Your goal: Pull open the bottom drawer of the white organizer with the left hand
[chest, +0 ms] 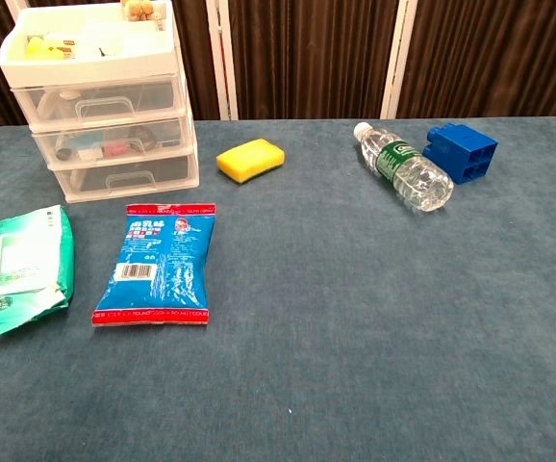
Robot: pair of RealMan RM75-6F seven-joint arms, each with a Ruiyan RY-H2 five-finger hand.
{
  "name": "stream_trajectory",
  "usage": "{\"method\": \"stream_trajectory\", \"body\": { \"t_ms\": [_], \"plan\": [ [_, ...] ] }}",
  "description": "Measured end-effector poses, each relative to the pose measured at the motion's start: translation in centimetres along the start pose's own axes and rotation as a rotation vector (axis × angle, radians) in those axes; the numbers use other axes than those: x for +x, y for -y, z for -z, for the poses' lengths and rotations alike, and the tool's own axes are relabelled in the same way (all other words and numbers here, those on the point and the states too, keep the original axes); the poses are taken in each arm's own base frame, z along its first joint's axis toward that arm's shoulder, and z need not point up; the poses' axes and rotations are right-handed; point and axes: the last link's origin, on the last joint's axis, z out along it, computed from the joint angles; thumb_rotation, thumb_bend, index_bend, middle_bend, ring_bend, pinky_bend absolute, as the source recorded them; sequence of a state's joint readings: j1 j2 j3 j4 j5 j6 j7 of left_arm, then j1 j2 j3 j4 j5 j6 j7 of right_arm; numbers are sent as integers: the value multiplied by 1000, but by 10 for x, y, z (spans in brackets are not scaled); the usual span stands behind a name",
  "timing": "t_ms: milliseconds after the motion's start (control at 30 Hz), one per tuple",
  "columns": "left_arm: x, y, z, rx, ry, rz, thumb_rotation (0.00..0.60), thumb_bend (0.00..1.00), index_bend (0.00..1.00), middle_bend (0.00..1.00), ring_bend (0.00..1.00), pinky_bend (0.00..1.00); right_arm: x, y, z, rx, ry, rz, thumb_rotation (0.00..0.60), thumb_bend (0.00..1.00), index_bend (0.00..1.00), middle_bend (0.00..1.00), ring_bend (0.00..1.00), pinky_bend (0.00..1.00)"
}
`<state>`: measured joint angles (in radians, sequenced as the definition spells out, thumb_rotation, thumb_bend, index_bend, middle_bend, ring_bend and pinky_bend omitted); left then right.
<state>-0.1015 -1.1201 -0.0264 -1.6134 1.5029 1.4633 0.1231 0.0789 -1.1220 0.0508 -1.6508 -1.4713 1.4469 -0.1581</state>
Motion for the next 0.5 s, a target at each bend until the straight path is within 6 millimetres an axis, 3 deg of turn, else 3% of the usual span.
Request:
{"method": "stream_trajectory", "body": {
  "t_ms": [500],
  "plan": [
    [-1, 1, 1, 19, 30, 9, 600, 76, 65, 0, 0, 154, -2, 2, 0, -6, 20, -7, 600, 102, 0, 0, 0, 0]
  ]
}}
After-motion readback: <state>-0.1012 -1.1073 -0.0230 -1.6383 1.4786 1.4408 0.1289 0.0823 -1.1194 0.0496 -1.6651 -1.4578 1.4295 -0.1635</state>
